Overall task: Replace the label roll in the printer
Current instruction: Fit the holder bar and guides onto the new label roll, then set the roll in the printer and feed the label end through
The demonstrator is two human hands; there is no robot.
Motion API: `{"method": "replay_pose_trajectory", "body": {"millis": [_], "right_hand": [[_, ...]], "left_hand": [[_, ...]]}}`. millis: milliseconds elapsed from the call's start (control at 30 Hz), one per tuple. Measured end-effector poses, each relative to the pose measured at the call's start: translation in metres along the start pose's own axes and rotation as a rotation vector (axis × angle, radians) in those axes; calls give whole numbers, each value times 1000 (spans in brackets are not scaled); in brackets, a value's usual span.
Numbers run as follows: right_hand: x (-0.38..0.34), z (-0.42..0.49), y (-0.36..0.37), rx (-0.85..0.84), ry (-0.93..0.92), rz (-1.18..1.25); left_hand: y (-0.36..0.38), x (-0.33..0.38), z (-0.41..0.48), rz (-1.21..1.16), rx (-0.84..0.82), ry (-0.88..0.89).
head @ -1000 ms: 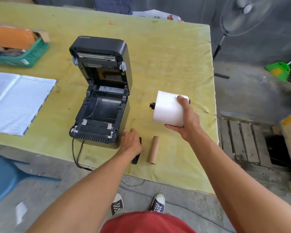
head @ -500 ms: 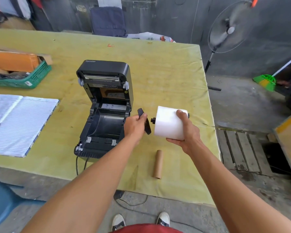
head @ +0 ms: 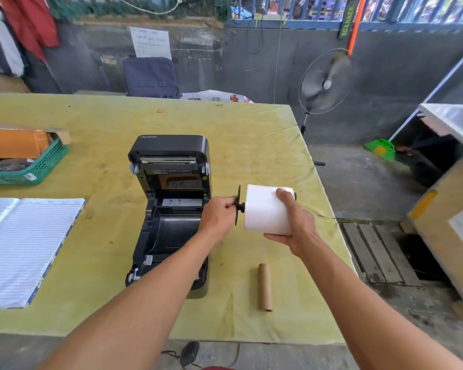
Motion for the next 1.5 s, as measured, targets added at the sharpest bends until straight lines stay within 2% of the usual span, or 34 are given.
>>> {"method": "replay_pose_trajectory", "body": {"millis": [233,333,467,600,733,833,900,1033,1233,1500], "right_hand": [[4,-6,18,20,-23,23],[5,-10,23,27,-25,34],[5,-12,26,43,-33,35],[4,-13,26,42,-35,6],[1,-15,25,-49,-42,-50],[-5,-17,27,-205,-99,-38],[-8,-18,25,-242,-118,-45],[-14,-18,17,-233,-138,-105],[-26,-16,0,-185,-143,-415],[-31,-17,-18,-157,-223,-504]], "left_hand": [[-8,-1,-5,-175,-48,124],[-12,7,-5,-162,-93,174],[-13,12,-9,-174,-84,132],[3,14,-15,-234,-143,95],[4,23,-21,-53,-16,174],[1,23,-19,-107,26,172],[0,22,-18,-142,47,159],[4,23,-15,-139,89,148],[12,24,-17,-94,149,121],[29,23,-24,-51,216,83]]}}
Point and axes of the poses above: each hand's wrist, its own z-axis towards the middle knuckle, its own y-axis out of the palm, x = y × z, the point moved 6 cm from there along z, towards the middle knuckle, and after that the axes turned 15 degrees about -x, right-handed, at the moved point
